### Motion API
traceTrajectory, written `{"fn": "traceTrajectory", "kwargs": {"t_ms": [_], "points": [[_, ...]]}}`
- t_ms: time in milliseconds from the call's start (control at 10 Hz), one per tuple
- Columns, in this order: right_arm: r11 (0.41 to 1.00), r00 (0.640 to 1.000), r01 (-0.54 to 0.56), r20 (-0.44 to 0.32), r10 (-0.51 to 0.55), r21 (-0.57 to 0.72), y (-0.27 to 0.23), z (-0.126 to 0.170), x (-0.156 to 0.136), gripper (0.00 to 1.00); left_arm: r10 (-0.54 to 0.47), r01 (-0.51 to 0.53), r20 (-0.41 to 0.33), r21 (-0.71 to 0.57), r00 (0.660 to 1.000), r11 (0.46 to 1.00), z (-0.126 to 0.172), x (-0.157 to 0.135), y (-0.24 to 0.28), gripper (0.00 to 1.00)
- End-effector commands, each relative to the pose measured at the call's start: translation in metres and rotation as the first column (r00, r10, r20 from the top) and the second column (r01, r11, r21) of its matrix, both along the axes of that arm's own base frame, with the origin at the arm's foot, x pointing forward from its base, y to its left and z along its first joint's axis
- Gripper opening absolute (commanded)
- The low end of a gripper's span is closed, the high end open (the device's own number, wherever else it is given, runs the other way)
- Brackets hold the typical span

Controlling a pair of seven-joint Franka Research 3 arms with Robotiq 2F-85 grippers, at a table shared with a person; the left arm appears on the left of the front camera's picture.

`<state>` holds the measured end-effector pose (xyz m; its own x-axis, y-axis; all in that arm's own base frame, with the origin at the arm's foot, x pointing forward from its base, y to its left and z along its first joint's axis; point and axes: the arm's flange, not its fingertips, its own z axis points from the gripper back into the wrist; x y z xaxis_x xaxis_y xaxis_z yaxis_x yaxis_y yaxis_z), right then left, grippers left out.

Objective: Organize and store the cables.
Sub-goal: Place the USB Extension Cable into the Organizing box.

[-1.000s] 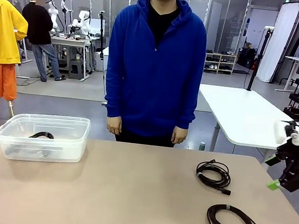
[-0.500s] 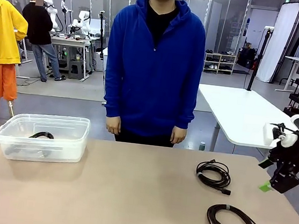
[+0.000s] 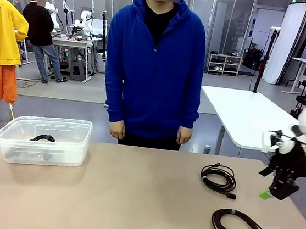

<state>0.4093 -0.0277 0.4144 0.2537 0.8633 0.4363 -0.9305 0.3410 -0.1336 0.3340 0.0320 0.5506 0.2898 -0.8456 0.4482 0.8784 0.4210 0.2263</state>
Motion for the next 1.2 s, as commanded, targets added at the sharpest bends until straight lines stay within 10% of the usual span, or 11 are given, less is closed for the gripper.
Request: {"fn": "traceTrajectory", "kwargs": {"t_ms": [0, 1100], "points": [[0.994, 0.997, -0.010, -0.078, 0.001, -0.113, 0.027, -0.012, 0.034, 1.00, 0.000, 0.000, 0.002, -0.001, 1.000, 1.000, 0.000, 0.000, 0.000, 1.00], [0.961, 0.969, -0.023, -0.241, -0.046, -0.276, 0.077, -0.115, 0.064, 1.00, 0.000, 0.000, 0.002, -0.001, 1.000, 1.000, 0.000, 0.000, 0.000, 1.00]]}}
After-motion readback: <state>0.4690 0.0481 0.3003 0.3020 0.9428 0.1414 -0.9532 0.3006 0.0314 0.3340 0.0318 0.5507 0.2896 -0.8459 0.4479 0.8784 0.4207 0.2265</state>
